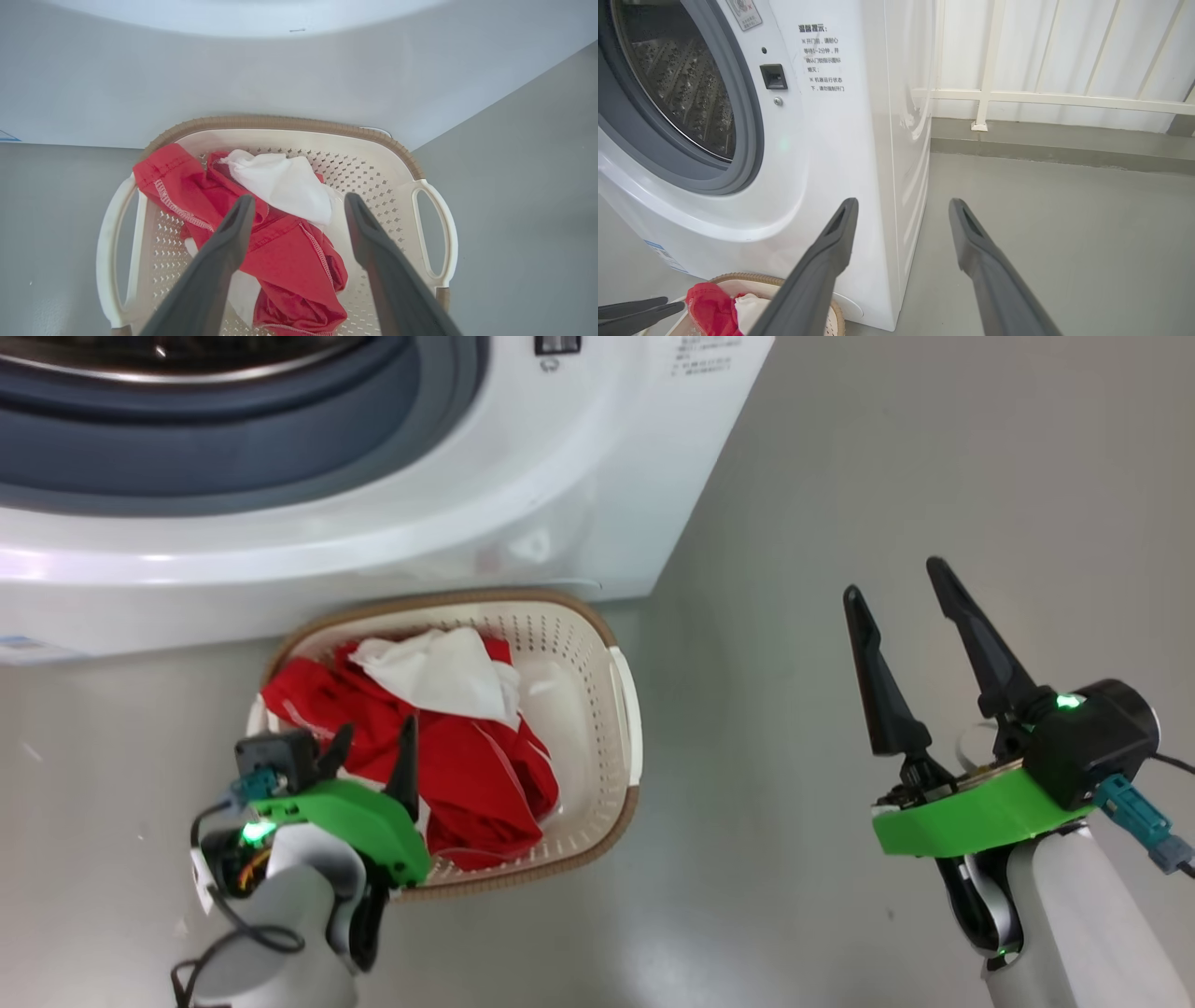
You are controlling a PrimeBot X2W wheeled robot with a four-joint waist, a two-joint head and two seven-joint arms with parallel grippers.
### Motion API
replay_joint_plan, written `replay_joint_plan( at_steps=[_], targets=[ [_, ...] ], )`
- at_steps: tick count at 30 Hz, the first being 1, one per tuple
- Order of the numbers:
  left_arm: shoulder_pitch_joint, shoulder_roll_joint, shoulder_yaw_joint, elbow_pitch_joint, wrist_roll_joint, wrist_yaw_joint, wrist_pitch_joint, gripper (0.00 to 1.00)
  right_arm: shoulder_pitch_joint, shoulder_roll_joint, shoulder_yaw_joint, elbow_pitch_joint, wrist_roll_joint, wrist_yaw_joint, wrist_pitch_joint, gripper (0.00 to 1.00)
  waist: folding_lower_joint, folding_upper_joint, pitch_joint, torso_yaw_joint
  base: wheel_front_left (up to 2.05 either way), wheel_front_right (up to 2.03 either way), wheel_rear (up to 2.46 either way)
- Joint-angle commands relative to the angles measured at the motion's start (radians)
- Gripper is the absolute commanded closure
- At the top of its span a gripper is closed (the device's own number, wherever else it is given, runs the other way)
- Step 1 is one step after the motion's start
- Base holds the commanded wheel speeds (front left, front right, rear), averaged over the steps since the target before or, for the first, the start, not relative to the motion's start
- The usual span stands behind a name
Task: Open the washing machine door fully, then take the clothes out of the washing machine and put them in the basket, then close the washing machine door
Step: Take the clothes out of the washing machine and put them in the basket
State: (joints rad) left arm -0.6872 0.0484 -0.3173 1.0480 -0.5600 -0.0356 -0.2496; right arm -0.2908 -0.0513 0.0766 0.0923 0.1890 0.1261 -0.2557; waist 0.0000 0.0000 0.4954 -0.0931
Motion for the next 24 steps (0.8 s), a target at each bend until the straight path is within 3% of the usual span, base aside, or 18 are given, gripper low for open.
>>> replay_joint_plan(
  at_steps=[1, 10, 16, 24],
  targets=[
    [0.044, 0.024, 0.032, -0.028, 0.012, -0.003, -0.012, 0.00, 0.022, 0.001, 0.021, -0.018, 0.001, 0.005, -0.006, 0.00, 0.0000, 0.0000, -0.045, 0.019, 0.00, 0.00, 0.00],
    [0.142, 0.010, 0.096, -0.187, 0.036, 0.012, -0.012, 0.00, 0.049, 0.001, 0.018, 0.011, -0.017, 0.005, -0.006, 0.00, 0.0000, 0.0000, -0.140, 0.042, 0.00, 0.00, 0.00],
    [0.221, 0.006, 0.143, -0.343, 0.078, 0.042, -0.012, 0.00, 0.069, 0.001, -0.005, 0.031, -0.032, 0.005, -0.006, 0.00, 0.0000, 0.0000, -0.194, 0.052, 0.00, 0.00, 0.00],
    [0.330, 0.004, 0.189, -0.563, 0.148, 0.050, -0.012, 0.00, 0.093, 0.001, -0.020, 0.058, -0.042, 0.005, -0.006, 0.00, 0.0000, 0.0000, -0.267, 0.049, 0.00, 0.00, 0.00]
  ],
)
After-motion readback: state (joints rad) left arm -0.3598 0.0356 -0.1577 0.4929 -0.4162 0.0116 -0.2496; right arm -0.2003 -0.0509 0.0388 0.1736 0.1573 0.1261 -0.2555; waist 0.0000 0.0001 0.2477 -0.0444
